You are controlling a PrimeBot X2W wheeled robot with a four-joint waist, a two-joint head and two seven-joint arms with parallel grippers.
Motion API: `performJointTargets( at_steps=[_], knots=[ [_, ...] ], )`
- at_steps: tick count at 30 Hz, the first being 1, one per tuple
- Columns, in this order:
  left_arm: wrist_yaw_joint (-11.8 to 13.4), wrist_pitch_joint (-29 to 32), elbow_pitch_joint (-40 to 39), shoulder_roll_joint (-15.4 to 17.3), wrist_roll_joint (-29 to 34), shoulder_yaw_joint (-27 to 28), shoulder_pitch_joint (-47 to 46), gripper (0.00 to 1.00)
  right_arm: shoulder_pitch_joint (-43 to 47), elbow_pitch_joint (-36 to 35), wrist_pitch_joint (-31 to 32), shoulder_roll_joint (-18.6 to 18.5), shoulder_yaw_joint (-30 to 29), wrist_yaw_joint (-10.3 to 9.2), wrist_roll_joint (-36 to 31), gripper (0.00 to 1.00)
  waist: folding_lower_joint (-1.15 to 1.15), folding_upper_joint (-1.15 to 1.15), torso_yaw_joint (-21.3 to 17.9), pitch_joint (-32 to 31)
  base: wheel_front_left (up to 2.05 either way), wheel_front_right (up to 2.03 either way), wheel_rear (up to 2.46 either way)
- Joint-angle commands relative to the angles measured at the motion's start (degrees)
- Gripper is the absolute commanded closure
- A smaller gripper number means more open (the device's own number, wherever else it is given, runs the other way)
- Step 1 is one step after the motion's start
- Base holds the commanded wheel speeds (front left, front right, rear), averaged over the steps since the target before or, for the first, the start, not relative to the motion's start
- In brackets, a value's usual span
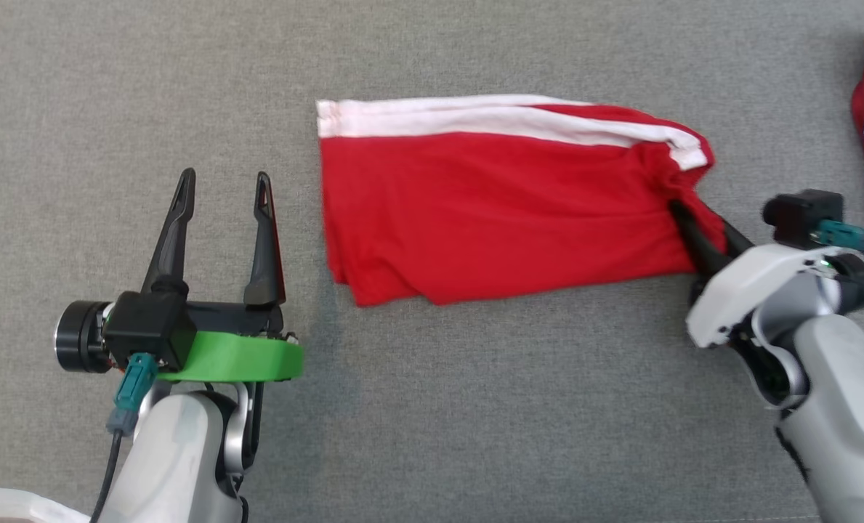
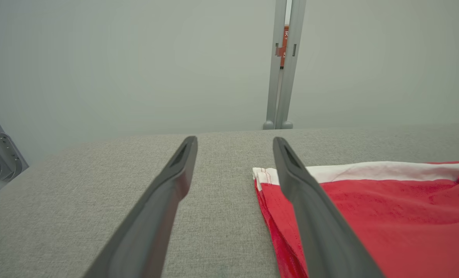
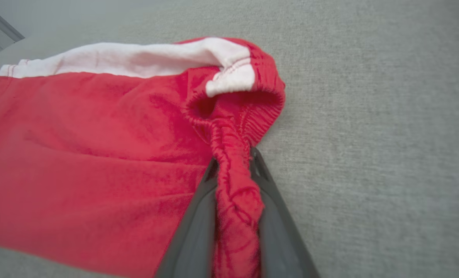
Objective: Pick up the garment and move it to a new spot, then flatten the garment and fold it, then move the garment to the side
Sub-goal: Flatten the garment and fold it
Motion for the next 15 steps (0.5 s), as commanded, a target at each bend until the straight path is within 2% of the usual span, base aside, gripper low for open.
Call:
performJointTargets(
  at_steps=[1, 6, 12, 15],
  knots=[
    [0.1, -0.3, 0.2, 0.4, 0.1, 0.1, 0.9, 0.00, 1.6, -0.4, 0.2, -1.2, -1.4, -0.14, 0.4, 1.00, 0.00, 0.00, -0.7, -1.2, 0.00, 0.00, 0.00],
    [0.3, -0.3, 0.4, 0.5, -0.2, 0.1, 1.9, 0.00, 3.4, -4.8, 2.6, -2.4, -3.7, -0.12, 1.6, 1.00, 0.00, 0.00, -1.1, -2.9, 0.00, 0.00, 0.00],
    [0.2, -0.3, 0.3, 0.1, -0.5, -0.3, 2.0, 0.00, 2.1, -12.3, 8.0, -0.3, -0.5, -0.09, 5.7, 1.00, 0.00, 0.00, -0.4, -3.5, 0.00, 0.00, 0.00],
    [0.1, -0.2, 0.2, -0.3, -0.4, -0.6, 1.3, 0.00, 0.9, -15.6, 10.7, 2.0, 2.2, -0.08, 7.9, 1.00, 0.00, 0.00, 0.5, -3.1, 0.00, 0.00, 0.00]
  ],
)
